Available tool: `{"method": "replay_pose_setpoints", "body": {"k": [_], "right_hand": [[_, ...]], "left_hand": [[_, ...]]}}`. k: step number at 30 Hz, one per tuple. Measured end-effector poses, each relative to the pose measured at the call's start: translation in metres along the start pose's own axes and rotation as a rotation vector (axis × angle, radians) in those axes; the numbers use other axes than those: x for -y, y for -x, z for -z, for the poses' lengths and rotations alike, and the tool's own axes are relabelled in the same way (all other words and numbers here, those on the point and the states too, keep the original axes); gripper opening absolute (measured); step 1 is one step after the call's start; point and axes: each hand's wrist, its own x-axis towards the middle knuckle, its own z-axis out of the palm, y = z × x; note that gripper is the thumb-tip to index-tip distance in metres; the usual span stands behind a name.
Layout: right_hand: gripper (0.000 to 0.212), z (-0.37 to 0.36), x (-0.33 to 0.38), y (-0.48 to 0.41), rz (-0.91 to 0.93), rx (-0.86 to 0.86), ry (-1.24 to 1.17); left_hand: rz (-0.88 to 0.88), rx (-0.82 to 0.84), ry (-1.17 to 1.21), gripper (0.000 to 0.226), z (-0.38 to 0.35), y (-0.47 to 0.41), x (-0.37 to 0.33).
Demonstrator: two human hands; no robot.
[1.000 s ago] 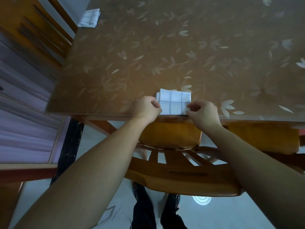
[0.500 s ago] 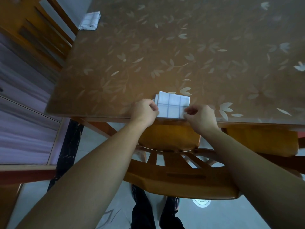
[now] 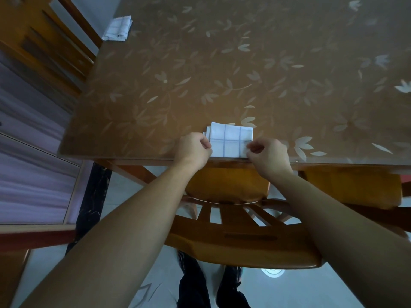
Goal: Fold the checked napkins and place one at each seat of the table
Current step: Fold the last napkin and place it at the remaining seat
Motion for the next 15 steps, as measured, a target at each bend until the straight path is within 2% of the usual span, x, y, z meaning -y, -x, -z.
{"method": "replay_pose_setpoints", "body": {"k": [5,10,12,15], "right_hand": [[0.027,0.004,0.010,0.003,0.029,-0.031,0.056],[0.043,0.020,0.029,0.015,0.140,0.089,0.417],[0.041,0.036,0.033,0.024,0.170,0.113,0.493],[0.036,0.076,0.031,0.039,0.121,0.087,0.524]], "left_hand": [[-0.116,-0.080,-0.157,0.003,0.010,0.003,-0.007],[-0.273,-0.022,-0.441,0.035,0.031,0.016,-0.021],[-0.313,0.011,-0.570,0.046,0.042,0.027,-0.033],[-0.332,0.037,-0.669,0.052,0.060,0.046,-0.052]]}}
